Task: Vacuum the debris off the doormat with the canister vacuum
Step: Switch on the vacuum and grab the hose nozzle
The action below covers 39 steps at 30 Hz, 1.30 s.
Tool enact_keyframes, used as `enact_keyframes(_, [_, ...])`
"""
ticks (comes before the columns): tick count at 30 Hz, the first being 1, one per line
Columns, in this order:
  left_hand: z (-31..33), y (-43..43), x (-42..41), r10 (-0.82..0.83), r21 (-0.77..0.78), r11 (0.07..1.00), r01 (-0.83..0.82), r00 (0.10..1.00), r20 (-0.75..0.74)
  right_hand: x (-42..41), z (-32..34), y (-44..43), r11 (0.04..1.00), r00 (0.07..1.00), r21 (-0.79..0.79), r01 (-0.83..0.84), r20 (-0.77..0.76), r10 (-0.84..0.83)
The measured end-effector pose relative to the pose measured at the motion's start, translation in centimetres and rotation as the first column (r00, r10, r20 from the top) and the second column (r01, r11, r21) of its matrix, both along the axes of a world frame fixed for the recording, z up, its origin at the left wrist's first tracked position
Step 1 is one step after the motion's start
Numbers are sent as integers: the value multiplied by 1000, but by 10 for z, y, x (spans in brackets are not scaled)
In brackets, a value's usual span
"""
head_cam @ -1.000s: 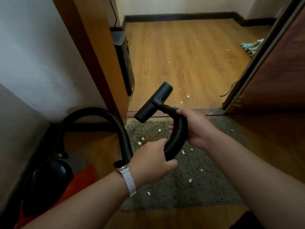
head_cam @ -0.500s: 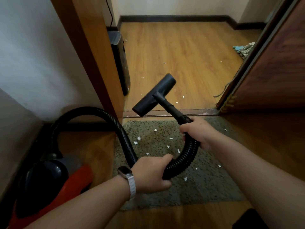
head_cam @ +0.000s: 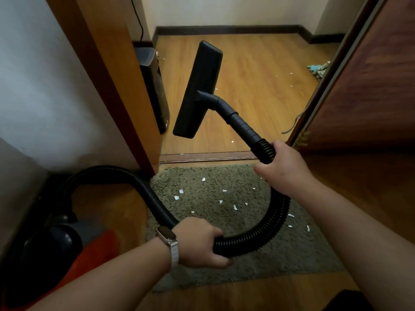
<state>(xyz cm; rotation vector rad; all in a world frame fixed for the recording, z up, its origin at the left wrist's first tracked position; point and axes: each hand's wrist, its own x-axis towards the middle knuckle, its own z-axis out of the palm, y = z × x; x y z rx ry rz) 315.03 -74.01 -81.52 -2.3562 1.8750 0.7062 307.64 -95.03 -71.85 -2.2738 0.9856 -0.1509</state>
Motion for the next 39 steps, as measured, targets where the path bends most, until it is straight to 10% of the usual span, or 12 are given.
enact_keyframes(15, [-8, -21, -60, -148, 92, 981, 170, 967, -207, -9, -13, 13, 972, 953, -109, -207, -248, 175])
enact_keyframes(22, [1, -19, 3, 262, -150, 934, -325, 906, -333, -18, -8, 1, 975, 966, -128, -180, -212, 150])
enact_keyframes(28, [13, -8, 76, 755, -383, 344, -857, 495, -430, -25, -8, 0, 967, 964, -140, -214, -191, 185])
enact_keyframes(31, [4, -3, 90, 755, -219, 114, -969, 228, -615, -30, -10, -3, 969, 966, -113, -218, -169, 197])
enact_keyframes(34, [6, -8, 87, 481, 99, 98, -990, -40, -876, -35, -11, -5, 963, 966, -142, -230, -153, 209])
enact_keyframes(39, [5, -21, 88, 390, 141, 126, -982, -81, -917, -38, -20, -5, 916, 942, -239, -322, -179, 285])
